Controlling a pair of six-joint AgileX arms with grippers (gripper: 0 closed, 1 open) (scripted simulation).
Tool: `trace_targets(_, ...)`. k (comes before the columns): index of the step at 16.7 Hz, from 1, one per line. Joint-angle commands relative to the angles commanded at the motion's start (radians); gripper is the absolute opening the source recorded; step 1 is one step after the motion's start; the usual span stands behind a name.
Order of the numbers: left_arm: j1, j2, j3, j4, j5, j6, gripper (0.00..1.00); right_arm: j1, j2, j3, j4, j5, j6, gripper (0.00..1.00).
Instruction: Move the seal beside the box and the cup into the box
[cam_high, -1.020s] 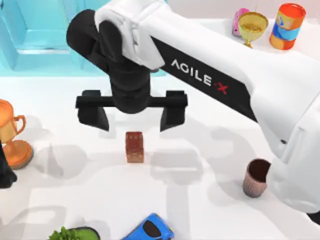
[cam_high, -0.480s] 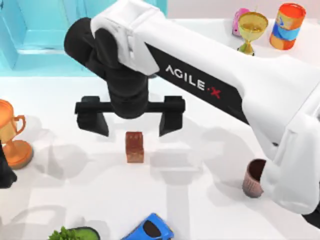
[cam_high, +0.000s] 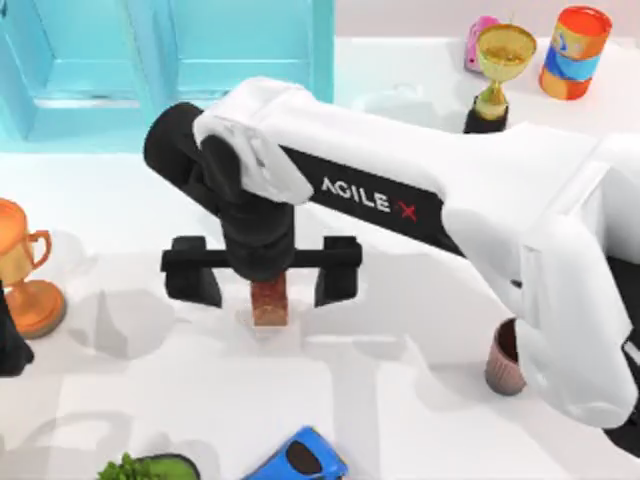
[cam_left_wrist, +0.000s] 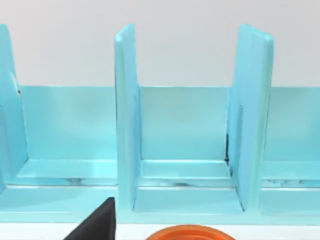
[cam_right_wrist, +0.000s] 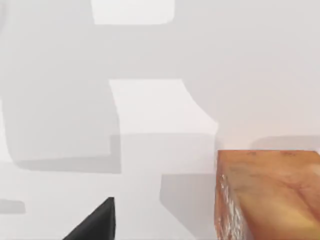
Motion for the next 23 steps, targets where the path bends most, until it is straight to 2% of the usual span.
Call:
trace_targets(5, 0.000, 0.000, 0.000, 0.000, 0.000, 0.000, 1.00, -0.001, 0.001, -0.027, 0.028, 0.000, -0.001, 1.00)
trace_targets(18, 0.000, 0.000, 0.000, 0.000, 0.000, 0.000, 1.00, -0.001, 0.001, -0.027, 0.028, 0.000, -0.001, 0.02)
trace_targets(23, 0.000, 0.000, 0.000, 0.000, 0.000, 0.000, 1.00, -0.001, 0.001, -0.027, 0.028, 0.000, -0.001, 0.00)
